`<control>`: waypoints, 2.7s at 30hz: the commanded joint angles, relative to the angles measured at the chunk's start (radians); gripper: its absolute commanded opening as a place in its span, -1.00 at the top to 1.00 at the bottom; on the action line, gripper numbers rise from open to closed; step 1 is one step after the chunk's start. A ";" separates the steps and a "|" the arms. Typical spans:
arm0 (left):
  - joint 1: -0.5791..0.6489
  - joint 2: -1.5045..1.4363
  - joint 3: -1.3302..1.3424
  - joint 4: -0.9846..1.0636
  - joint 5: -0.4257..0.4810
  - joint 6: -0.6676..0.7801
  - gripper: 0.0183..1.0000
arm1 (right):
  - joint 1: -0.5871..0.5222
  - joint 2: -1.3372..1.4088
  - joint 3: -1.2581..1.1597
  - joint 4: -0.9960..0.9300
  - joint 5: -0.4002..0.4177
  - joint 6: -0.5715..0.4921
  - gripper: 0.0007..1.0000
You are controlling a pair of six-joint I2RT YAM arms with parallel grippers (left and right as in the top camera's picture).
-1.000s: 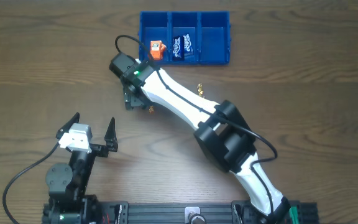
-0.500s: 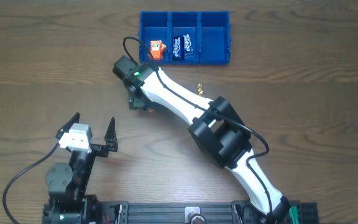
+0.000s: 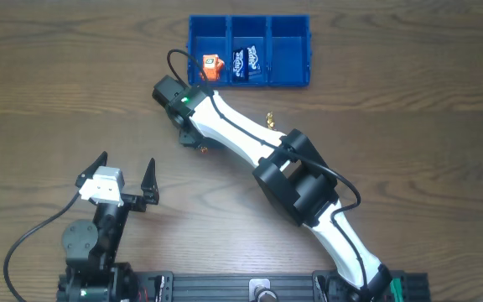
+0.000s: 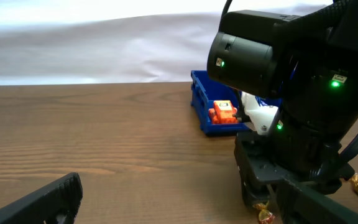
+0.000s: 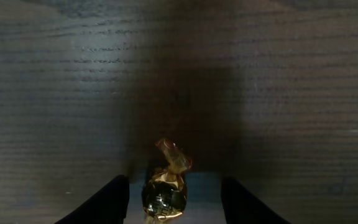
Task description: Sort Candies Into Trays
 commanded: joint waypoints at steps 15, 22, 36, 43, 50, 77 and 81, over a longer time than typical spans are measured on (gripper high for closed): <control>-0.004 -0.004 -0.021 -0.031 0.021 0.014 -1.00 | -0.006 0.036 -0.006 0.012 0.016 0.003 0.19; -0.004 -0.004 -0.021 -0.031 0.021 0.014 -1.00 | -0.006 0.036 -0.006 0.020 0.013 0.003 0.54; -0.004 -0.004 -0.021 -0.031 0.021 0.014 -0.99 | -0.209 -0.352 0.022 0.015 0.285 -0.269 0.79; -0.004 -0.004 -0.021 -0.031 0.021 0.014 -1.00 | -0.425 -0.339 0.021 0.164 0.262 -0.465 0.78; -0.004 -0.004 -0.021 -0.031 0.021 0.014 -1.00 | -0.490 -0.204 0.021 0.233 0.196 -0.490 0.78; -0.004 -0.004 -0.021 -0.031 0.021 0.014 -1.00 | -0.451 -0.378 0.060 0.102 0.151 -0.491 -1.00; -0.004 -0.004 -0.021 -0.031 0.021 0.014 -1.00 | -0.342 -0.485 0.027 -0.124 0.150 -0.384 -1.00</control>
